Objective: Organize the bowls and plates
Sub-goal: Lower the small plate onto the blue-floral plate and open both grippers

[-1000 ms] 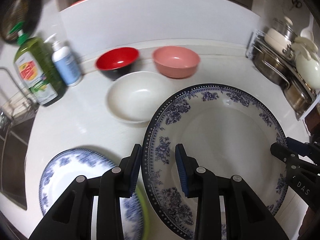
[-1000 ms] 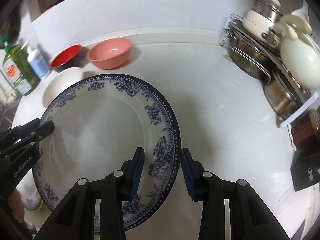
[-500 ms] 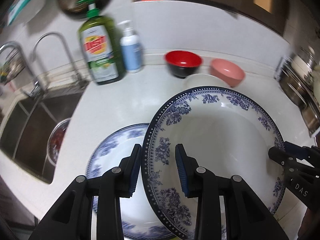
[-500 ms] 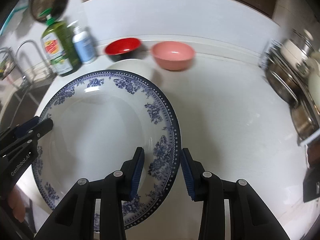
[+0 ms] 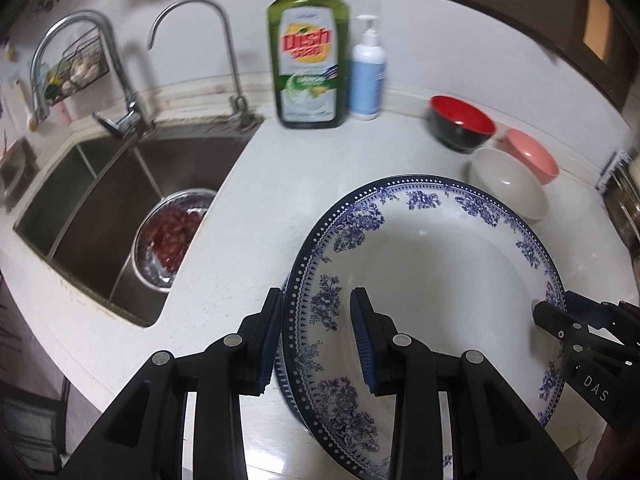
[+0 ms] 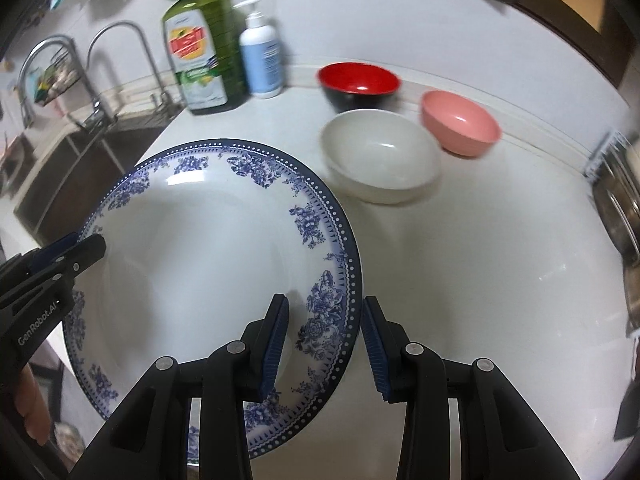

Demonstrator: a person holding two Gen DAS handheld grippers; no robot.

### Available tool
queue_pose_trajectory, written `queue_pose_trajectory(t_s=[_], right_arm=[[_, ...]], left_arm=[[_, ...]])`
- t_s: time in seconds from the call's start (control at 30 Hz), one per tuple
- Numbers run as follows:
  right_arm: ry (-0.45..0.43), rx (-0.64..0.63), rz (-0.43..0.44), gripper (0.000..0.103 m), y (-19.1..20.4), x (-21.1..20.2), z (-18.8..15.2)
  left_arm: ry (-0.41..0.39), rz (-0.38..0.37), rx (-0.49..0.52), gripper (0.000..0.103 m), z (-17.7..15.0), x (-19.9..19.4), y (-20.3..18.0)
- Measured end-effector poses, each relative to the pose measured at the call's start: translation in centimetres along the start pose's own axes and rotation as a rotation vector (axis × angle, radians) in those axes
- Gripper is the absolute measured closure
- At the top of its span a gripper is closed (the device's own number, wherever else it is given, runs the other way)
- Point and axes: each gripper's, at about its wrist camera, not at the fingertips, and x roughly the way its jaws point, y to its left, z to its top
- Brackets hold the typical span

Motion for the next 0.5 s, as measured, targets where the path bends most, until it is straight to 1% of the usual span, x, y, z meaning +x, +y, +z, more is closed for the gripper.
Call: queue_pose_trajectory(t_s=[0.1,0.23,0.37,0.5], right_arm=[[0.020,-0.016,0.012,0.064,1.1,1.2,0.3],[0.046,-0.043,0.007,0.064,2.2,2.7,0.5],[0.075,-0.062,0.005,0.064,3.0,4.0,0.6],[0.086,-0.072,-0.004,0.064,3.2,4.4,0.6]], left_arm=[[0.031,0.008,-0.018,0.069,-0.4,1.4,0.8],[0.075,0.022,-0.026,0.069,-0.9,3.0,1.5],[0.096,0.014,-0.032,0.069,-1.2,3.8,1.8],[0.107,0.009,-0.024,0.069,-1.3,4.2,1.7]])
